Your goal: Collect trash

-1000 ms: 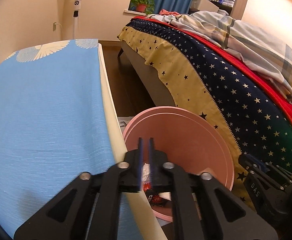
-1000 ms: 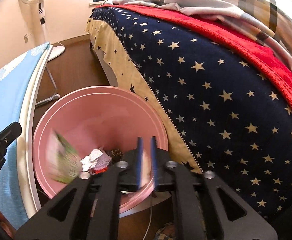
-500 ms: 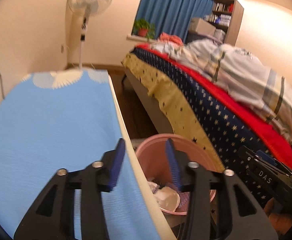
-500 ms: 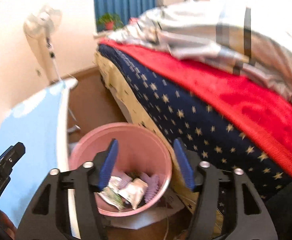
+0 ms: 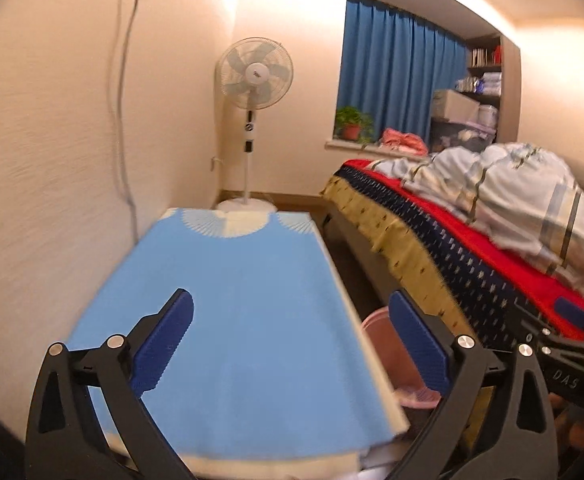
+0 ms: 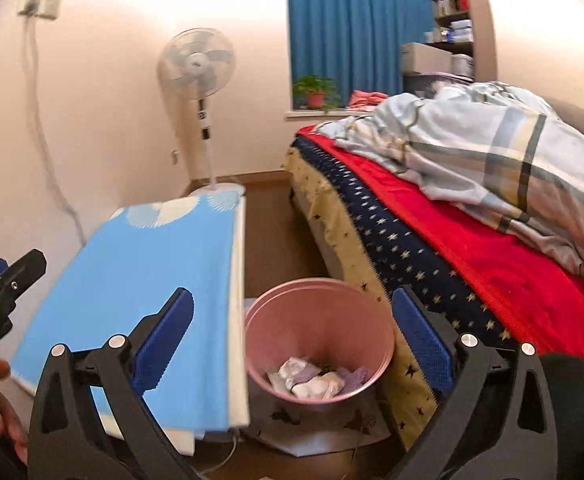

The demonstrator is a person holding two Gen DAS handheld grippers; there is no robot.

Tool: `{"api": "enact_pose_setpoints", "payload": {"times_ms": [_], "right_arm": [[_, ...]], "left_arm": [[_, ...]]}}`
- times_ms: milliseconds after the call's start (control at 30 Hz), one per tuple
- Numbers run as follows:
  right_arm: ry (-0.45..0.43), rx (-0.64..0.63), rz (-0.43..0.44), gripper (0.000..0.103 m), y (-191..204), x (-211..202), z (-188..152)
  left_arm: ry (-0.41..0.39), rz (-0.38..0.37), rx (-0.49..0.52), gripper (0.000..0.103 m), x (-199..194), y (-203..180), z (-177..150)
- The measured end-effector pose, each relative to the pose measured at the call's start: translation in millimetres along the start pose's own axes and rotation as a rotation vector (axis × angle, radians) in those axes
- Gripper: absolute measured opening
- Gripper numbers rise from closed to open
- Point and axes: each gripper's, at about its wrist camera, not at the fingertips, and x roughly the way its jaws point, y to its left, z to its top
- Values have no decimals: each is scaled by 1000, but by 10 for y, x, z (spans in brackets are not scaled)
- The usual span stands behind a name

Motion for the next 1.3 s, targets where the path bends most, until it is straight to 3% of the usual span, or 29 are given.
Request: {"api": "enact_pose_setpoints", "payload": {"times_ms": [200, 433, 667, 1300], "right_arm": [[21, -36, -11, 98, 148, -88, -279], [48, -53, -11, 98, 264, -2, -407], [39, -67, -28, 98, 334, -1, -438], [11, -82, -13, 98, 451, -21, -417]], "left_arm": [[68, 26, 14, 95, -208, 71, -326], [127, 47, 27, 95, -118, 84, -563], [135, 64, -24, 95, -91, 183, -608], [136, 84, -41, 95, -86, 230, -631]]}}
